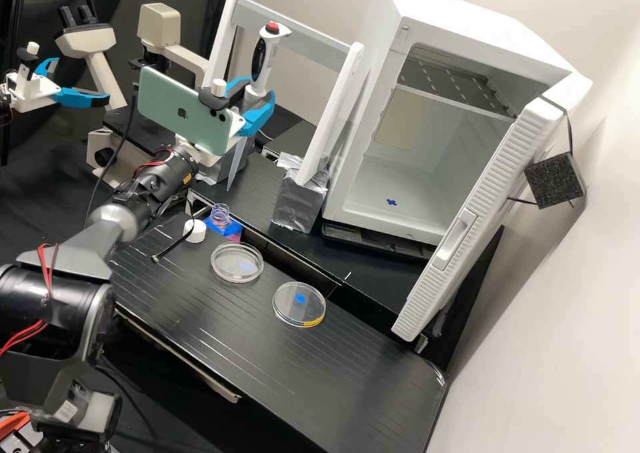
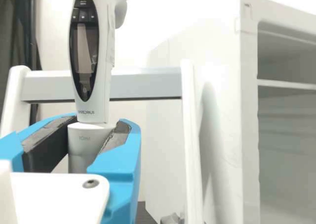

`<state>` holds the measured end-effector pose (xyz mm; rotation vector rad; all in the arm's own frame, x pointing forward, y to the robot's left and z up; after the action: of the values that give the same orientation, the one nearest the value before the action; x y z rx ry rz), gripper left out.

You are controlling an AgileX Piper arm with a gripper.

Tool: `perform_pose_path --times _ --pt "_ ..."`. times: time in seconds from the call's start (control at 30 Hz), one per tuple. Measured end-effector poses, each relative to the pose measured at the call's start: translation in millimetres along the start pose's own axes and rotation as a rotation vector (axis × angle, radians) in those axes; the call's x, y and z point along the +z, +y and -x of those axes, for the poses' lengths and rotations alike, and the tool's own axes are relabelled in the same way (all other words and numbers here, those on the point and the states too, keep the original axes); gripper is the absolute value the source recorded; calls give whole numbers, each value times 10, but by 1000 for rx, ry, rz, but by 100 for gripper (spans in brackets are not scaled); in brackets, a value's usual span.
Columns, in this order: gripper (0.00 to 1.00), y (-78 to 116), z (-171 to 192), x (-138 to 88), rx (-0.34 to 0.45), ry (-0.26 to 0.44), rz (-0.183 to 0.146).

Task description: Use the pipette

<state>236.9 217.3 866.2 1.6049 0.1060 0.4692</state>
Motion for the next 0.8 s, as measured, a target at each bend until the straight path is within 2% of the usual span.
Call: perform_pose_path --times 0.3,0.8 --pt "0 -115 105 78 -28 -14 16" --pt "0 -452 156 221 -65 -34 62"
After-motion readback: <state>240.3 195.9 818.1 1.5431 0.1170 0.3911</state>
